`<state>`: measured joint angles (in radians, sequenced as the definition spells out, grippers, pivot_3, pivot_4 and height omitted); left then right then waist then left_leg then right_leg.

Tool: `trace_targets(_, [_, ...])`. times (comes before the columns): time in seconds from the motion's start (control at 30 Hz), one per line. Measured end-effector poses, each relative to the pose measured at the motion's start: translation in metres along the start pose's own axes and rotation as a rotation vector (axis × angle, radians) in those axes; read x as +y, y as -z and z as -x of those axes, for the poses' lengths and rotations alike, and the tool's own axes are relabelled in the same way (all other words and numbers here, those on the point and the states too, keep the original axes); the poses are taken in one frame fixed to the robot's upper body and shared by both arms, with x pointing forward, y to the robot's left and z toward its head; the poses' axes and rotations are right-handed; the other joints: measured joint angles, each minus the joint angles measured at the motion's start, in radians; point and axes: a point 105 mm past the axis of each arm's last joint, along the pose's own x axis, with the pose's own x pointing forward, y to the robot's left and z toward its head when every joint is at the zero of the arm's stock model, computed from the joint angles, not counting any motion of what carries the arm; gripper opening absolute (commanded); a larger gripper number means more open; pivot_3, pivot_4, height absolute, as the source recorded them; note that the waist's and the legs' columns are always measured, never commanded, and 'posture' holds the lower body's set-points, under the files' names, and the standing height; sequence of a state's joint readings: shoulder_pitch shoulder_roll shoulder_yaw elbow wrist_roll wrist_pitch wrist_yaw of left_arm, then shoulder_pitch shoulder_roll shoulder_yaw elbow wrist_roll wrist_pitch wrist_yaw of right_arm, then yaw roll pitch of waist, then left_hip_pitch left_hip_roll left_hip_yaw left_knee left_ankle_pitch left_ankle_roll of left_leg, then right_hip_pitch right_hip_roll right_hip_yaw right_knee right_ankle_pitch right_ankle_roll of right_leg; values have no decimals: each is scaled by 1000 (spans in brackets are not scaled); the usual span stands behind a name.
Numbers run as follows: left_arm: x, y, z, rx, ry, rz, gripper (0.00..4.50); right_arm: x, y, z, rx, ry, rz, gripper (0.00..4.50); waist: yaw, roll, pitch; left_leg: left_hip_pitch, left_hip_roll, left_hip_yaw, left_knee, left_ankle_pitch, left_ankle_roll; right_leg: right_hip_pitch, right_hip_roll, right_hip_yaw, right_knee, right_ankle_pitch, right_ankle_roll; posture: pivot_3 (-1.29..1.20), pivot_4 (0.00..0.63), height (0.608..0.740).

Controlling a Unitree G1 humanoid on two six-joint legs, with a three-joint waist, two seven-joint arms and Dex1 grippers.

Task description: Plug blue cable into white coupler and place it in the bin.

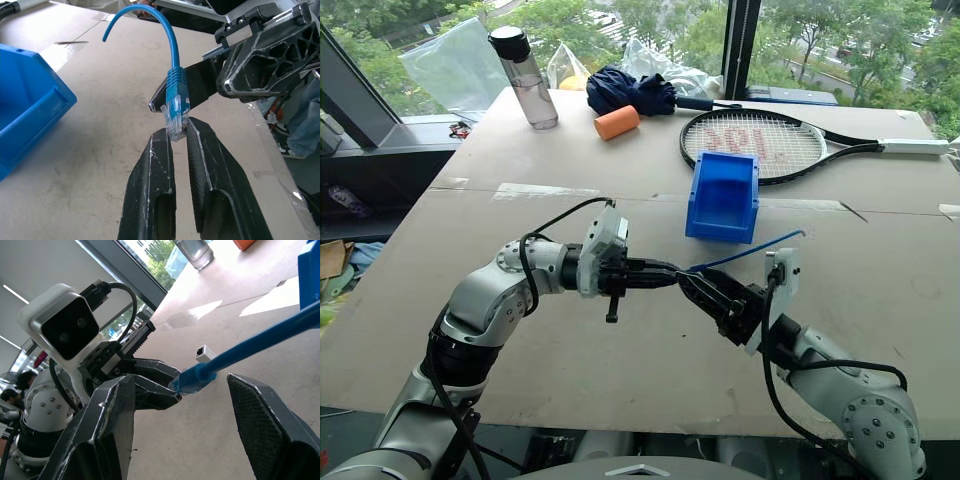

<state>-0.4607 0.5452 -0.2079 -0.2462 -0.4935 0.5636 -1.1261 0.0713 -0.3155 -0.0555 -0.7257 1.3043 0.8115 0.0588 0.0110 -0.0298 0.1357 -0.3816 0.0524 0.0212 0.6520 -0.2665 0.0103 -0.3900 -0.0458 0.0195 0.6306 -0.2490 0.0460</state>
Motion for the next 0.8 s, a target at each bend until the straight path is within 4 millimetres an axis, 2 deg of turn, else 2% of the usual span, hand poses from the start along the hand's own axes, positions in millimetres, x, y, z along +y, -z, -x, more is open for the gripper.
trace_targets(0.1, [0,-1,0,-3,-2,-15,64,1,-4,-2,-17,-4,-2,2941,1,0,0,0,0,0,0,0,0,0,0,0,0,0,0,0,150,740])
trace_targets(0.13, [0,-1,0,-3,-3,-22,19,0,-5,-3,-16,-2,-7,2679,1,0,0,0,0,0,0,0,0,0,0,0,0,0,0,0,150,740])
trace_targets(0.2, [1,-2,0,-2,-7,-35,0,-4,-3,-5,-11,8,-21,2105,0,0,0,0,0,0,0,0,0,0,0,0,0,0,0,0,150,740])
trace_targets(0.33, [2,-1,-1,5,-12,-55,0,-6,-5,-10,-12,13,-30,89,0,0,0,0,0,0,0,0,0,0,0,0,0,0,0,0,150,740])
trace_targets(0.57, [4,0,-3,13,-29,-83,0,-7,-5,-10,-19,21,-37,33,0,0,0,0,0,0,0,0,0,0,0,0,0,0,0,0,150,740])
trace_targets(0.63, [4,-1,-4,4,-33,-91,855,-7,-5,-10,-27,21,-43,0,0,0,0,0,0,0,0,0,0,0,0,0,0,0,0,0,150,740])
trace_targets(0.67, [5,-2,-3,-5,-32,-90,963,-8,-4,-9,-24,24,-45,0,0,0,0,0,0,0,0,0,0,0,0,0,0,0,0,0,150,740])
trace_targets(0.7, [5,-4,-2,-16,-34,-91,1574,-8,-2,-9,-14,27,-50,0,0,0,0,0,0,0,0,0,0,0,0,0,0,0,0,0,150,740])
trace_targets(0.8, [10,-7,6,-28,-73,-92,2896,-9,0,-7,-11,27,-59,0,-1,0,0,0,0,0,0,0,0,0,0,0,0,0,0,0,150,740])
